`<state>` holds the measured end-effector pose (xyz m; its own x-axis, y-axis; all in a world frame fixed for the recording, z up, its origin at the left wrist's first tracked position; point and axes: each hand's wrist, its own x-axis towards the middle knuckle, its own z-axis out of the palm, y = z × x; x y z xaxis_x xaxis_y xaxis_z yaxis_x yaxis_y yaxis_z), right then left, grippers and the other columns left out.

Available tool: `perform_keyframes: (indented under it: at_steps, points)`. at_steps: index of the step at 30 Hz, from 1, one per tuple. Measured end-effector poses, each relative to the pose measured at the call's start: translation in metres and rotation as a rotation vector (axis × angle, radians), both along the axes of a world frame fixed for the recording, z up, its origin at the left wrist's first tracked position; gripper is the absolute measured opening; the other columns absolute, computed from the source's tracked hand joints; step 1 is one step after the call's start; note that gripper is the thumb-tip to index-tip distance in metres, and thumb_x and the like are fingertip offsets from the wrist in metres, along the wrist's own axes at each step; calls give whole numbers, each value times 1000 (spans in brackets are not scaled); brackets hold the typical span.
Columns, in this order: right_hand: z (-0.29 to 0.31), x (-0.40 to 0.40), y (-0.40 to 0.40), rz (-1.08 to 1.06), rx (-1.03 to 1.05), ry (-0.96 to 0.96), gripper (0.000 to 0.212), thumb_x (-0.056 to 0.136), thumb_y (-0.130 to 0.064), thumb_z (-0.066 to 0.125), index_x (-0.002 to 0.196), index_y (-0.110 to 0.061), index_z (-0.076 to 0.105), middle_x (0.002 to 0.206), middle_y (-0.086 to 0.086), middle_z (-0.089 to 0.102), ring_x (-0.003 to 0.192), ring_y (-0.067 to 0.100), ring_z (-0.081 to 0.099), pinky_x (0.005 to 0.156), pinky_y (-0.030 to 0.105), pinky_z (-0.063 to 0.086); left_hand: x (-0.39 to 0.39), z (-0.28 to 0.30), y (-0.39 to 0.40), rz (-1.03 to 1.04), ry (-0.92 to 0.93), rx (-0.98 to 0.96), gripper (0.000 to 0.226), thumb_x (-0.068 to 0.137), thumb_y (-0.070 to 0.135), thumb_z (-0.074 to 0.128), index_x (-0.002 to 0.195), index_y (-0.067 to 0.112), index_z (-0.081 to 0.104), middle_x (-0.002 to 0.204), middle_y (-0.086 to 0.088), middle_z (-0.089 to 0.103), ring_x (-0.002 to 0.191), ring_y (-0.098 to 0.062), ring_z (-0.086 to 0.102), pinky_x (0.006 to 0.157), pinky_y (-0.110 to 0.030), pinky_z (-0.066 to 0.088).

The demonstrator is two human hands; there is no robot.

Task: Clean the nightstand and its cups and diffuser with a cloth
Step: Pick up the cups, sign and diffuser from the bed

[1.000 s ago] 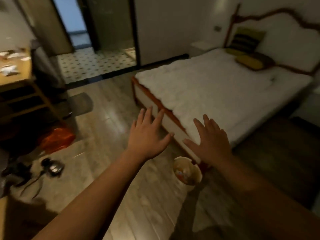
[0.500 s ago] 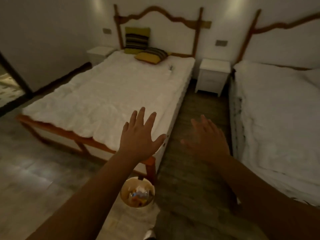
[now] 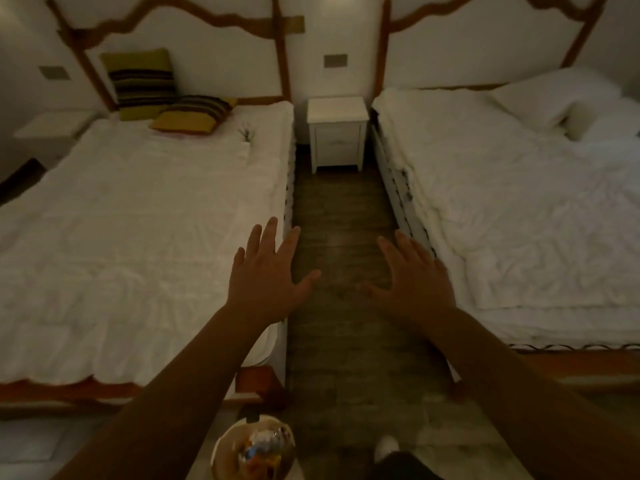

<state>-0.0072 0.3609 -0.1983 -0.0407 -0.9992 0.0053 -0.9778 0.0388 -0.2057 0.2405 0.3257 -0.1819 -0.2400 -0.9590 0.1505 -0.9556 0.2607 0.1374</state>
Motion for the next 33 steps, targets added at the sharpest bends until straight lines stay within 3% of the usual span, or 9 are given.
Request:
perform_keyframes:
  at_steps: [5, 10, 16, 20, 25, 33]
  points:
    - [-25, -50, -82, -21, 56, -31, 108, 60, -94, 26, 149, -40, -3, 163, -2, -5, 149, 27, 1, 115, 62, 14, -43, -21, -84, 5, -11, 35, 96, 71, 89, 10, 151, 37, 2, 163, -6, -2, 148, -31, 0, 114, -58, 18]
    - [-32, -101, -172, 0, 99, -13, 106, 65, -91, 39, 148, -41, -5, 163, -2, -5, 149, 29, 3, 113, 62, 14, -89, -30, -162, 32, -25, 52, 96, 72, 88, 16, 151, 35, 2, 162, -8, 0, 148, -33, 3, 113, -59, 20]
    - [-28, -144, -281, 45, 102, 34, 105, 65, -91, 36, 147, -41, -9, 163, -1, -4, 149, 29, 4, 112, 61, 16, -129, -35, -252, 62, -6, 112, 95, 73, 86, 27, 149, 36, -2, 162, -6, -4, 148, -33, 0, 113, -60, 20]
    - [-34, -149, -357, 58, 106, 40, 107, 63, -92, 35, 147, -41, -7, 163, 0, -2, 148, 30, 6, 112, 60, 18, -134, -45, -322, 84, 1, 116, 96, 72, 87, 24, 149, 36, -1, 162, -7, -1, 148, -33, 2, 112, -61, 21]
    - [-47, -142, -462, 71, 183, 23, 110, 65, -87, 49, 148, -40, -7, 162, -2, -7, 148, 32, 4, 111, 61, 24, -130, -56, -432, 87, -7, 132, 97, 71, 88, 22, 149, 36, -2, 162, -8, -3, 147, -34, 1, 112, -61, 20]
    - [-36, -123, -640, 71, 223, -6, 111, 68, -82, 54, 150, -38, -6, 163, -2, -8, 148, 30, 6, 113, 59, 26, -108, -39, -624, 114, 21, 153, 97, 69, 87, 21, 149, 36, -3, 162, -7, -3, 148, -33, 1, 113, -59, 23]
